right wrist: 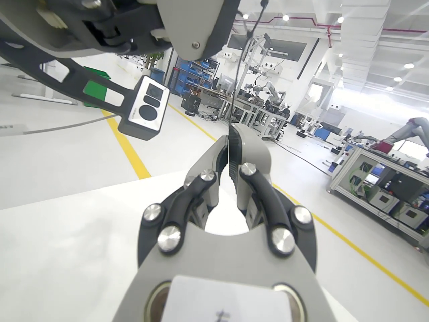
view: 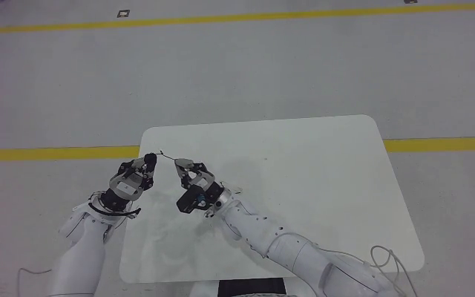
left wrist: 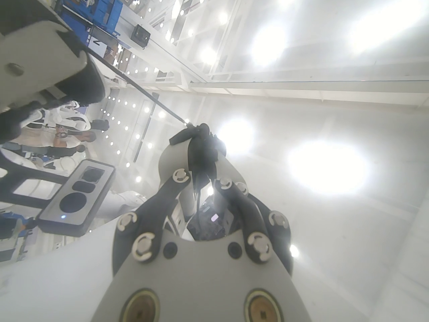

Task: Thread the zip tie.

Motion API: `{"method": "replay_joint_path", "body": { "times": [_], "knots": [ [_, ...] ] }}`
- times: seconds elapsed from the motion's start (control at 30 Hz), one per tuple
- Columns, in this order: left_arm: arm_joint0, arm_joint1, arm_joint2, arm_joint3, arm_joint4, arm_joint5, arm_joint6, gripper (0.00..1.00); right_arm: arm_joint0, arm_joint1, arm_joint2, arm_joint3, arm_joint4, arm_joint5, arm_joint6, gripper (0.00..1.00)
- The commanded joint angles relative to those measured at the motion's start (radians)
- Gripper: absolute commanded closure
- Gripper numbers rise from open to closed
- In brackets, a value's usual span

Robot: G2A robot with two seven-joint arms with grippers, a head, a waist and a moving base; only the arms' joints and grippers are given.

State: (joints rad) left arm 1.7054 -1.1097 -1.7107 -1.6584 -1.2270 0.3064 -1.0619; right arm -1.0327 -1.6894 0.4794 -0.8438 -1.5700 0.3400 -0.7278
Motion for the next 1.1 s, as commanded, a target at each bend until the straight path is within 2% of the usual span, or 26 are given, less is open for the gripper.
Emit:
{"method": "replay_joint_path", "body": {
  "times": [0.0,0.57,0.7,0.73,0.77,0.8,0.97,1.07],
  "knots": [
    [0.000,0.000,0.000,0.000,0.000,0.000,0.000,1.00,0.000,-0.001,-0.001,0.008,0.000,0.000,0.005,1.00],
    [0.000,0.000,0.000,0.000,0.000,0.000,0.000,1.00,-0.001,-0.011,-0.007,0.045,0.000,0.000,0.020,1.00],
    [0.000,0.000,0.000,0.000,0.000,0.000,0.000,1.00,-0.008,-0.012,0.010,0.043,0.000,0.000,0.026,1.00],
    [0.000,0.000,0.000,0.000,0.000,0.000,0.000,1.00,-0.012,-0.012,0.018,0.041,0.000,0.000,0.025,0.69],
    [0.000,0.000,0.000,0.000,0.000,0.000,0.000,1.00,-0.015,-0.011,0.026,0.039,0.000,0.000,0.024,0.18],
    [0.000,0.000,0.000,0.000,0.000,0.000,0.000,1.00,-0.019,-0.010,0.037,0.036,0.000,0.000,0.020,0.00],
    [0.000,0.000,0.000,0.000,0.000,0.000,0.000,1.00,-0.043,-0.003,0.081,0.019,0.000,0.000,0.011,0.00],
    [0.000,0.000,0.000,0.000,0.000,0.000,0.000,1.00,-0.062,0.005,0.132,-0.001,0.000,0.000,0.011,0.00]
  ]
}}
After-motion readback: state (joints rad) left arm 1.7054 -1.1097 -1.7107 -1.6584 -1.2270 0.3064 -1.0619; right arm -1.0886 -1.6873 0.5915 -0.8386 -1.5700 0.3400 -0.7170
